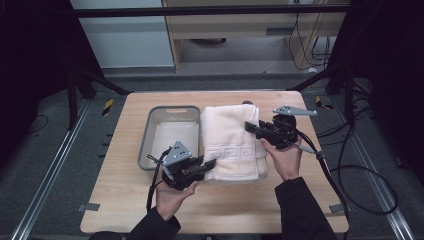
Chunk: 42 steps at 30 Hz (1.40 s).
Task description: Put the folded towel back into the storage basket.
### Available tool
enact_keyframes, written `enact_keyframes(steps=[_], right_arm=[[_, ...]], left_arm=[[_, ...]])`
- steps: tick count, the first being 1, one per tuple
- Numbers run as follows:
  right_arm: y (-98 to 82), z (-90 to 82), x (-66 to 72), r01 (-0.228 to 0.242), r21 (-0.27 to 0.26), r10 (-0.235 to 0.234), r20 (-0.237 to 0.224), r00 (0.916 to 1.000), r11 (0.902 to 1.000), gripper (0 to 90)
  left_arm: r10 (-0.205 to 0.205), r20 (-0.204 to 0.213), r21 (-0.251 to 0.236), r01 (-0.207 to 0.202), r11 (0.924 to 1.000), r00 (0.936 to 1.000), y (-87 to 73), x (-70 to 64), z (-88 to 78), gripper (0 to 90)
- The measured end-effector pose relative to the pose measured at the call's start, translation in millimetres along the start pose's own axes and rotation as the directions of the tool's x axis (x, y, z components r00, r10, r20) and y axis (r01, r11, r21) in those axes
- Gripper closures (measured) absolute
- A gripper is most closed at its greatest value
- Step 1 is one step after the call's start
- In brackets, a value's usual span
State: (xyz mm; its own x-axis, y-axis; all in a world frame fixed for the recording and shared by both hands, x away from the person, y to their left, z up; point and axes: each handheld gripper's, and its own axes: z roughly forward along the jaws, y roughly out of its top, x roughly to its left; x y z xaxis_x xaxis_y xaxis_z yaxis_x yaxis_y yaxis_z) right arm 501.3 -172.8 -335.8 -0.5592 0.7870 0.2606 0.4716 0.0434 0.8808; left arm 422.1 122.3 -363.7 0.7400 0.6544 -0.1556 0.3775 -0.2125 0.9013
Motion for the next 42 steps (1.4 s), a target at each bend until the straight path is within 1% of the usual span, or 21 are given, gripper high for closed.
enact_keyframes(steps=[4,9,16,18,23,28,30,33,36,37,40,42], right_arm=[[6.1,4.4,6.4,0.014,-0.001,-0.014,0.001,0.9999,0.9999,65.5],[15.2,12.3,15.6,0.026,-0.012,-0.026,-0.004,0.9996,0.9996,65.5],[26.3,26.1,29.0,0.042,-0.019,-0.043,-0.008,0.9991,0.9989,65.5],[28.5,29.7,31.5,0.042,-0.020,-0.042,-0.012,0.9990,0.9989,65.5],[34.6,37.8,38.3,0.048,-0.016,-0.048,-0.015,0.9987,0.9987,65.4],[41.5,45.3,45.9,0.057,-0.014,-0.057,-0.021,0.9982,0.9983,65.4],[42.7,46.8,47.5,0.061,-0.016,-0.061,-0.021,0.9979,0.9980,65.4],[46.5,54.3,53.9,0.064,-0.020,-0.064,-0.027,0.9976,0.9978,65.4],[48.1,58.9,57.1,0.068,-0.018,-0.068,-0.028,0.9973,0.9975,65.4],[49.9,63.2,60.7,0.075,-0.018,-0.075,-0.031,0.9967,0.9971,65.4],[51.6,67.3,64.0,0.077,-0.019,-0.078,-0.035,0.9964,0.9969,65.4],[54.0,73.4,68.5,0.081,-0.015,-0.081,-0.038,0.9959,0.9966,65.4]], left_arm=[[-0.002,-0.004,-0.007,0.002,1.0000,1.0000,0.8,3.9,-4.1,70.9],[-0.008,-0.030,-0.034,0.007,0.9994,0.9995,3.5,13.2,-15.2,70.9],[-0.017,-0.060,-0.051,0.014,0.9986,0.9981,5.2,24.8,-27.0,70.9],[-0.020,-0.061,-0.054,0.016,0.9984,0.9979,5.2,26.4,-28.6,70.9],[-0.038,-0.067,-0.069,0.033,0.9971,0.9971,5.1,35.5,-36.2,70.9],[-0.047,-0.076,-0.080,0.041,0.9959,0.9960,6.4,42.8,-44.0,70.8],[-0.045,-0.081,-0.082,0.038,0.9959,0.9957,6.6,44.2,-45.7,70.8],[-0.050,-0.101,-0.091,0.041,0.9950,0.9936,6.0,49.8,-51.6,70.8],[-0.057,-0.108,-0.094,0.047,0.9944,0.9925,5.3,53.0,-54.8,70.8],[-0.063,-0.114,-0.097,0.052,0.9940,0.9915,4.8,56.4,-58.0,70.8],[-0.071,-0.120,-0.098,0.059,0.9934,0.9903,4.6,59.6,-61.2,70.8],[-0.075,-0.129,-0.093,0.063,0.9937,0.9888,4.0,64.0,-64.8,70.8]])
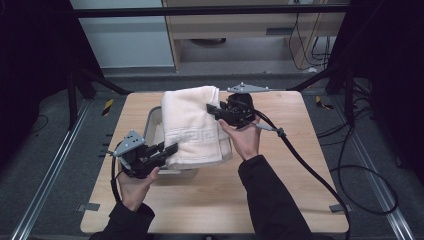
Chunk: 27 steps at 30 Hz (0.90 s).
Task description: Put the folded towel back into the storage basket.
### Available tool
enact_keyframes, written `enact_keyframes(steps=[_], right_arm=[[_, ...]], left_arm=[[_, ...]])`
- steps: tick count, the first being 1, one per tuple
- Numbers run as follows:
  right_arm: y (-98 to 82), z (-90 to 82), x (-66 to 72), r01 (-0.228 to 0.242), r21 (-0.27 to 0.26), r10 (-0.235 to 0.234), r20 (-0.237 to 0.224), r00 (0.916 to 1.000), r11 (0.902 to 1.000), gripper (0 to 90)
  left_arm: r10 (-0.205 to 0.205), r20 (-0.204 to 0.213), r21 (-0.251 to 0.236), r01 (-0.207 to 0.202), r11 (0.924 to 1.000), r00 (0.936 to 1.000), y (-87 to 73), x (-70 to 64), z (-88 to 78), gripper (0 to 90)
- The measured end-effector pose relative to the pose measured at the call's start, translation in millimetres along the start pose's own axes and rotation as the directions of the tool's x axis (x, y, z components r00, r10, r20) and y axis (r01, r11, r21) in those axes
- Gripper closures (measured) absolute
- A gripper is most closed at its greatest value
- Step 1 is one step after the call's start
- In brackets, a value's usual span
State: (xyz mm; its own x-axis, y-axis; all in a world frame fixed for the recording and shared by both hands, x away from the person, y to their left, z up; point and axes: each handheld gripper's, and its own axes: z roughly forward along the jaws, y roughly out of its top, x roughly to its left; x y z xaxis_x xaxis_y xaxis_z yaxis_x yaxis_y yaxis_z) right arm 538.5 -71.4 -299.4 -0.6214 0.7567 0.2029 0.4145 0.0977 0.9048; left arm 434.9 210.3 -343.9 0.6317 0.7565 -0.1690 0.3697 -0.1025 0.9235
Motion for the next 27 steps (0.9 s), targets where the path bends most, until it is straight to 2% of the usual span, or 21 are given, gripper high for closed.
enact_keyframes(steps=[7,14,20,27], right_arm=[[1.2,12.6,4.9,0.001,0.005,-0.001,-0.011,0.9999,1.0000,65.4],[6.6,25.4,10.1,0.002,0.008,-0.002,-0.022,0.9998,1.0000,65.4],[11.0,39.1,15.7,0.003,0.012,-0.003,-0.029,0.9996,0.9999,65.3],[14.1,51.9,19.9,0.007,0.016,-0.006,-0.034,0.9994,0.9999,65.3]], left_arm=[[-0.002,-0.025,-0.001,0.002,1.0000,0.9997,-0.5,8.5,-5.1,70.8],[-0.020,-0.036,-0.006,0.020,0.9998,0.9991,0.5,16.9,-9.3,70.8],[-0.044,-0.060,-0.014,0.043,0.9990,0.9972,0.3,29.3,-14.6,70.7],[-0.053,-0.086,-0.014,0.052,0.9986,0.9949,-0.9,39.7,-16.3,70.7]])
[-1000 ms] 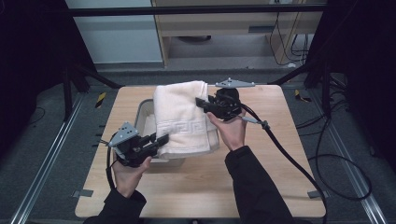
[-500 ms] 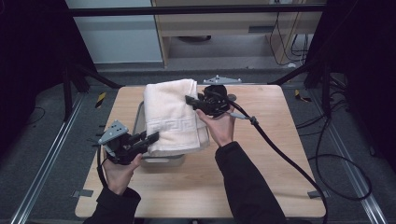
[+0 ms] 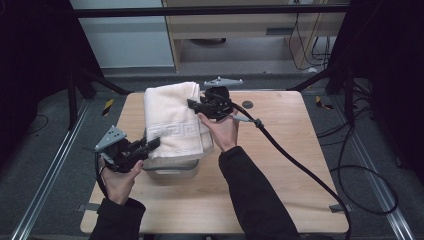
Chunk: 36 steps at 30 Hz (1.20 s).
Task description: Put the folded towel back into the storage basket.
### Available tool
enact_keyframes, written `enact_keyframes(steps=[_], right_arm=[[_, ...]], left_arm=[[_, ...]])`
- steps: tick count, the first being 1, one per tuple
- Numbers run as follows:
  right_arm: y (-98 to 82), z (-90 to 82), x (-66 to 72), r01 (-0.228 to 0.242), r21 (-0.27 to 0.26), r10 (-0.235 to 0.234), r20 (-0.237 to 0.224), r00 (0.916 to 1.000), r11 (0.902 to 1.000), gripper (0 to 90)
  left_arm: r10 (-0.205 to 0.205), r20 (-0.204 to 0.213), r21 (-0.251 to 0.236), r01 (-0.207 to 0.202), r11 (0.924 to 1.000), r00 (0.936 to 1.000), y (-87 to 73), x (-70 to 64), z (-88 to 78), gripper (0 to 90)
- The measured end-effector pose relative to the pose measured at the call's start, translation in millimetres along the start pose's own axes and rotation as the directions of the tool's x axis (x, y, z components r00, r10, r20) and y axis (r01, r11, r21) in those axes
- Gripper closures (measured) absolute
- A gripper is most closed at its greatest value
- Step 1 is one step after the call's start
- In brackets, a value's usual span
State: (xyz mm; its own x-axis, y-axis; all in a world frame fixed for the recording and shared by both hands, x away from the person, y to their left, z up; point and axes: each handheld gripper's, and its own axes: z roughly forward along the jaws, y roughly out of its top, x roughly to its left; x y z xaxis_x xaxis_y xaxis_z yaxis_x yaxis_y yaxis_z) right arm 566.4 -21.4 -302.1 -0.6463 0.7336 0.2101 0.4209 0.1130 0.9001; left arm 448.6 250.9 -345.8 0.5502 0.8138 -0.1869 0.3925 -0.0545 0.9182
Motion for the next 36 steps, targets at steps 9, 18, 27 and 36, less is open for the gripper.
enact_keyframes(steps=[9,18,27,36], right_arm=[[1.9,15.0,4.2,-0.003,0.004,0.003,-0.003,1.0000,1.0000,65.3],[-1.6,35.1,7.1,-0.018,0.014,0.019,-0.005,0.9998,0.9997,65.2],[-10.2,51.0,6.0,-0.030,0.026,0.030,0.003,0.9996,0.9992,65.1],[-19.8,64.7,3.1,-0.024,0.051,0.023,0.028,0.9994,0.9984,64.8]], left_arm=[[-0.017,-0.022,0.004,0.017,0.9998,0.9996,-0.8,13.1,-1.2,70.8],[-0.025,-0.060,0.024,0.026,0.9994,0.9979,-2.8,26.1,-1.8,70.8],[-0.028,-0.079,0.050,0.032,0.9982,0.9965,-8.4,35.0,3.4,70.8],[-0.024,-0.101,0.081,0.032,0.9962,0.9946,-16.9,42.1,13.5,70.8]])
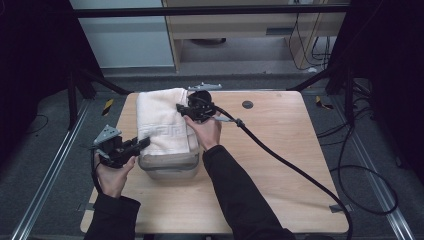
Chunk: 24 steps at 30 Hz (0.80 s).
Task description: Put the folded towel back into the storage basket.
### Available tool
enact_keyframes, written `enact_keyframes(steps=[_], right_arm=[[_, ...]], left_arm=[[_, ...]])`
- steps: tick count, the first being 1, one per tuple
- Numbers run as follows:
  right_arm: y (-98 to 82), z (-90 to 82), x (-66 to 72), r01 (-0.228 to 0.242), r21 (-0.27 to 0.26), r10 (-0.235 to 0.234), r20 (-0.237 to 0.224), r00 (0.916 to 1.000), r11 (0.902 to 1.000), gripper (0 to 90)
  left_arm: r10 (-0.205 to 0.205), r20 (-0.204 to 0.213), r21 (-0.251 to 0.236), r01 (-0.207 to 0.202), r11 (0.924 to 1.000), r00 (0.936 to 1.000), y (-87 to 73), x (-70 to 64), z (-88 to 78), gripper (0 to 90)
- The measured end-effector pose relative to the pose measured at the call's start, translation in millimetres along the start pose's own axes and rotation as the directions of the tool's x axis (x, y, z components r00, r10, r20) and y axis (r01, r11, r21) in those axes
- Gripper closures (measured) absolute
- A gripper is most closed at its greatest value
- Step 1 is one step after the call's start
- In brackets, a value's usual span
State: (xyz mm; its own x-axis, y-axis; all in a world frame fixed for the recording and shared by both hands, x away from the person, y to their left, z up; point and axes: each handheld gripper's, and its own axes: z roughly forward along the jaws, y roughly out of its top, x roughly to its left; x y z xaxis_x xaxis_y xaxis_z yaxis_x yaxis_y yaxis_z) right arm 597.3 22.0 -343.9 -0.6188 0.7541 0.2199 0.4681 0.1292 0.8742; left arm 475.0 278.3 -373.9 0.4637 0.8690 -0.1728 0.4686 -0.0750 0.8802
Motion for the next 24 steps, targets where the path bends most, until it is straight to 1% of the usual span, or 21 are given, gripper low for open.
enact_keyframes(steps=[7,10,16,24], right_arm=[[-8.3,11.5,-1.6,0.009,0.025,-0.009,0.023,0.9997,0.9996,64.6],[-11.6,14.8,-2.1,0.022,0.033,-0.023,0.032,0.9992,0.9992,64.5],[-18.3,19.2,-5.8,0.013,0.052,-0.015,0.037,0.9992,0.9986,64.5],[-30.7,29.3,-10.3,0.004,0.078,-0.008,0.042,0.9991,0.9970,64.4]], left_arm=[[0.004,-0.015,0.029,-0.004,0.9996,0.9999,-6.5,4.2,9.0,70.8],[0.005,-0.017,0.043,-0.004,0.9991,0.9998,-9.2,5.4,12.5,70.8],[0.010,-0.018,0.059,-0.009,0.9982,0.9998,-12.4,5.5,16.7,70.8],[0.019,-0.033,0.106,-0.016,0.9943,0.9993,-18.5,7.8,25.1,70.8]])
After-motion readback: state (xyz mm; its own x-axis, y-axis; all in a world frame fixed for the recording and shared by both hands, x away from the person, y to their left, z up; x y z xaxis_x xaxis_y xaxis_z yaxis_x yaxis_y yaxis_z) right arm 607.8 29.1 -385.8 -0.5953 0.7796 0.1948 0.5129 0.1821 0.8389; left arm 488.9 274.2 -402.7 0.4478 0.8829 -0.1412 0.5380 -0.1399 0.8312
